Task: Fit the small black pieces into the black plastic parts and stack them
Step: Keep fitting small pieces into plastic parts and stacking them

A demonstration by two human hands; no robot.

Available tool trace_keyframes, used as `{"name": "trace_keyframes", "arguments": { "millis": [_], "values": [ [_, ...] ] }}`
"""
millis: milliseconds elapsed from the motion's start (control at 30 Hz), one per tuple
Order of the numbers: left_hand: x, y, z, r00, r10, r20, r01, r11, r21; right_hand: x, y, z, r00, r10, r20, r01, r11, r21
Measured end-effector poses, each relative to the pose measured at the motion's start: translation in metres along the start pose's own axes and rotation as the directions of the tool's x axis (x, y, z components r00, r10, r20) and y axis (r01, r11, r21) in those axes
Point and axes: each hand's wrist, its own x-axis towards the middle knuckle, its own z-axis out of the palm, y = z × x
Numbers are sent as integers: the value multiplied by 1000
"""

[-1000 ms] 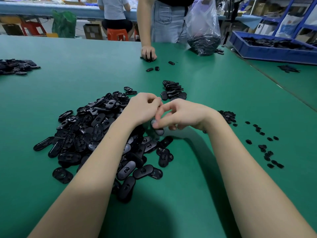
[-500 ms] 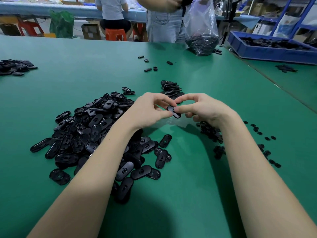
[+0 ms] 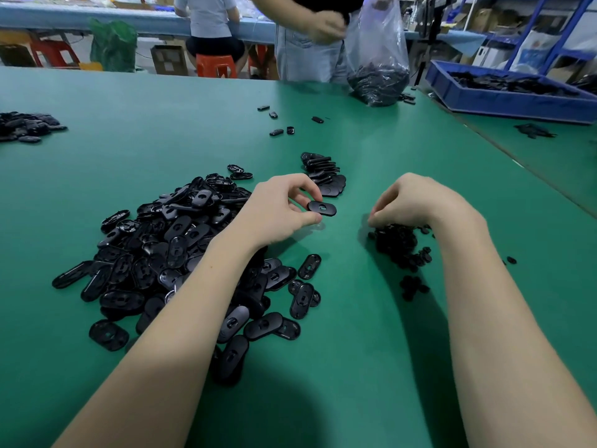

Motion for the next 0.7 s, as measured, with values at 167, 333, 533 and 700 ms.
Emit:
{"name": "trace_keyframes", "arguments": {
  "millis": [167, 333, 533, 700],
  "values": [
    [-1, 0, -1, 1000, 11, -14, -11, 999, 31, -2, -6, 5, 998, 33, 60, -30, 998, -52],
    [0, -1, -1, 999, 23, -30, -22, 999, 46, -1, -9, 9, 998, 23, 55, -18, 995, -96],
    [1, -3, 1, 999, 16, -34, -15, 998, 55, -1, -9, 8, 998, -23, 57, 26, 998, -58],
    [2, -3, 2, 999, 9, -42, -7, 999, 43, -5, -13, 6, 976, -203, 78, 153, 895, 420]
  ]
}}
